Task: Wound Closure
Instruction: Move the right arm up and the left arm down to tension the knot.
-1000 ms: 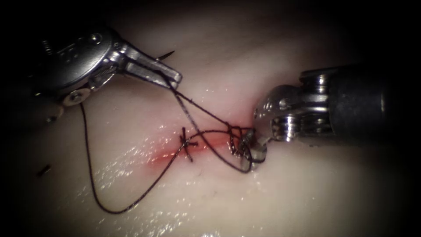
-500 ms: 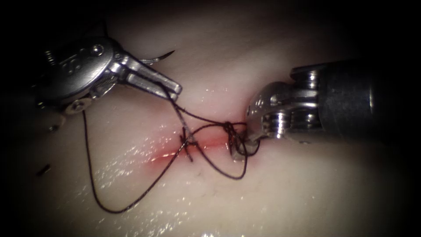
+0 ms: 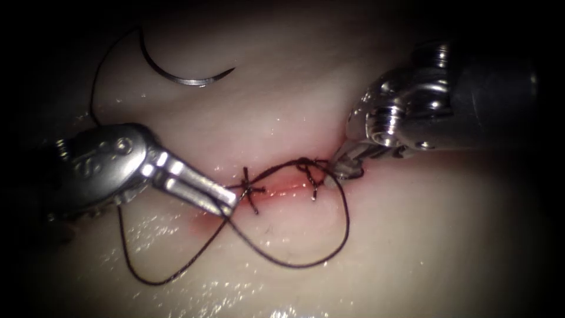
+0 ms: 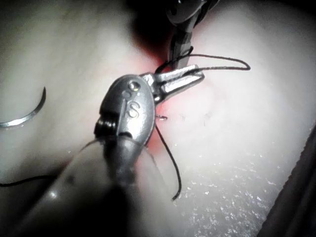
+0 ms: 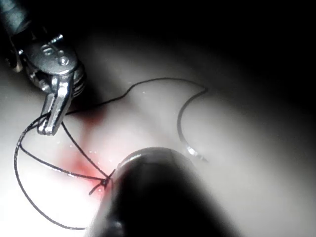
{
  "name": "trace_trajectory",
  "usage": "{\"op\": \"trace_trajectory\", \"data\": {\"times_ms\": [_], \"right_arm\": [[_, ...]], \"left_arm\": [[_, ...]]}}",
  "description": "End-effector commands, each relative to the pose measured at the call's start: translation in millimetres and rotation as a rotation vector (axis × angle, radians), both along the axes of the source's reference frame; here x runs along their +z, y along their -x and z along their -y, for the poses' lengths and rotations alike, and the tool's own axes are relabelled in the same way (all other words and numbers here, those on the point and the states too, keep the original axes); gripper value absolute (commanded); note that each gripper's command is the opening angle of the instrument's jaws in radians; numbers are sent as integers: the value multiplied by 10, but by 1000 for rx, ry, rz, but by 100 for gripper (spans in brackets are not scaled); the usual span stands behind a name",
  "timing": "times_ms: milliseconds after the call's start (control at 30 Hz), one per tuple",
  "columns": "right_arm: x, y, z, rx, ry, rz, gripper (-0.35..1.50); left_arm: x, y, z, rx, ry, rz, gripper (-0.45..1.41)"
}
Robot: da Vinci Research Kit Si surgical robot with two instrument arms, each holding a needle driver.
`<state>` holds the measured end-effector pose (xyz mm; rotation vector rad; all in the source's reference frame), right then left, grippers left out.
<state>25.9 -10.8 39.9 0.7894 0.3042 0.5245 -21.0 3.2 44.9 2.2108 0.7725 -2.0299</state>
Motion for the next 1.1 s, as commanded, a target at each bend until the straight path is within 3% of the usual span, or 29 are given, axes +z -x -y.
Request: {"op": "trace_trajectory", "data": {"times_ms": [33,200,633,1100], "right_arm": [[0,-10,-5,2,4,-9,-35],[0,-14,-9,25,10,-41,-35],[6,-24,-28,62,25,-59,-35],[9,-23,-33,94,26,-56,-35]], "left_arm": [[5,8,13,14,-1,-13,-45],[-7,25,65,60,28,-58,-45],[-71,80,129,106,28,-28,-45],[-78,127,223,180,7,-33,-45]]}}
